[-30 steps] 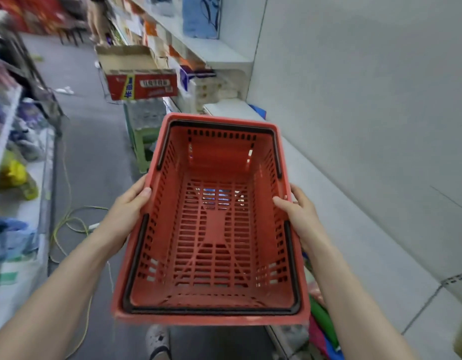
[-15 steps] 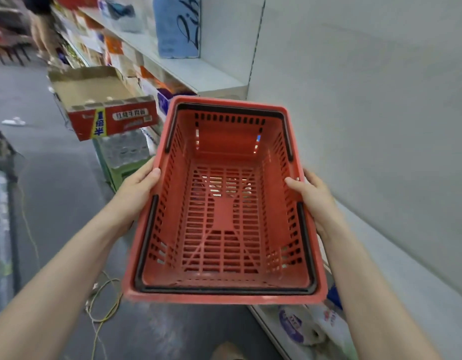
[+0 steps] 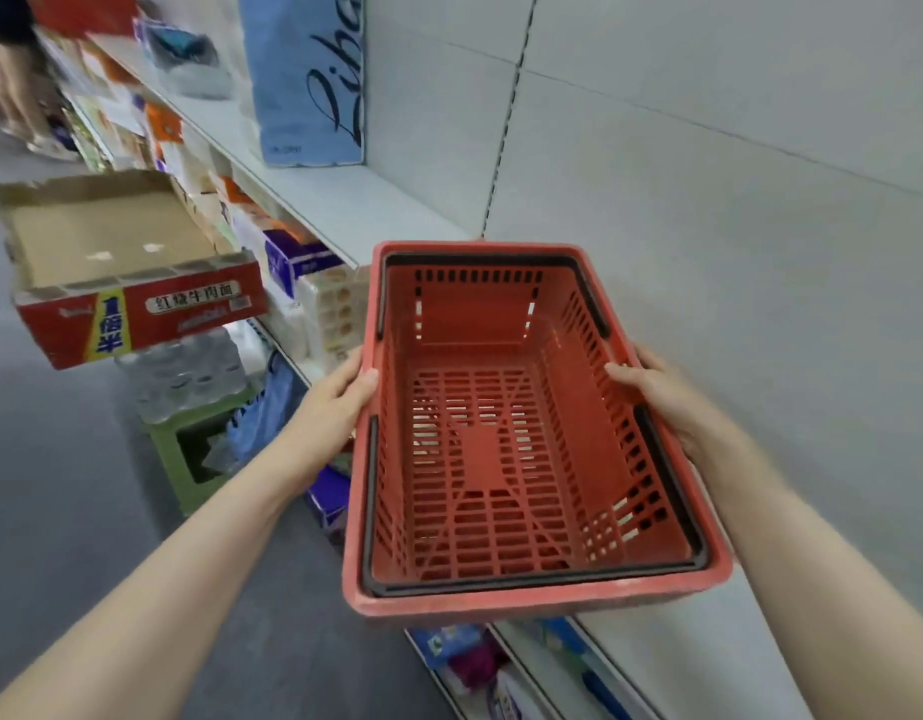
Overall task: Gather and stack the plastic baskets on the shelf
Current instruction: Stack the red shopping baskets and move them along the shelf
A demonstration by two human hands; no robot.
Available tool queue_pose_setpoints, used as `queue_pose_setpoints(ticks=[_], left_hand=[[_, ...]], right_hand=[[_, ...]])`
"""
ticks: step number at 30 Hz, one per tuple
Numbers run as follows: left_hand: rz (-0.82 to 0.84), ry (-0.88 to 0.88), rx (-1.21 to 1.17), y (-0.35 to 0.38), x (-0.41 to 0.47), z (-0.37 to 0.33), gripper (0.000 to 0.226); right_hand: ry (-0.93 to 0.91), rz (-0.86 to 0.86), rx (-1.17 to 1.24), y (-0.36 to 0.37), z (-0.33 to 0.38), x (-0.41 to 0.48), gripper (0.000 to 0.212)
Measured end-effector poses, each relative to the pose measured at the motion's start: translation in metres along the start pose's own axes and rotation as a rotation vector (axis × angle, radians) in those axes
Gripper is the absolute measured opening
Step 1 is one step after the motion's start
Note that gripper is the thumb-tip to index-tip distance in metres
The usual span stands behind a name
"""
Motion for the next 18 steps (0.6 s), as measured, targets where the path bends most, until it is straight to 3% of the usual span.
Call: queue_pose_setpoints(ticks=[7,12,15,17,18], left_hand=[[0.062,0.018,0.058,0.019,0.073,-0.007,0.039],[0.177,0.074,0.145,0.025,0.097,-0.009,0.048],[0.198,0.072,0.181,0.02,0.107,-0.007,0.06],[0.172,0.141,0.381,0.015,0.113,-0.007,0.07],[0.15,0.178,0.468,0.012,0.117,-0.007,0.073]], right_hand=[[0.135,0.053,-0.046,-0.006,-0.02,0.072,0.041],[0.182,0.104,-0.239,-0.012,-0.023,0.084,0.032],[0.149,0.105,-0.7,-0.014,-0.011,0.086,0.031],[0.087,0.04,-1.129,-0.01,0.007,0.084,0.04],[0.043,-0.03,-1.234,-0.002,0.019,0.077,0.049]])
Point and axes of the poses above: each hand's wrist, its own x-axis towards the middle knuckle, its own y-axis out of the palm, z = x × y, the point moved 8 cm from there along x, towards the middle knuckle, and after that the axes turned 14 degrees about -y, right-handed, at the moved point
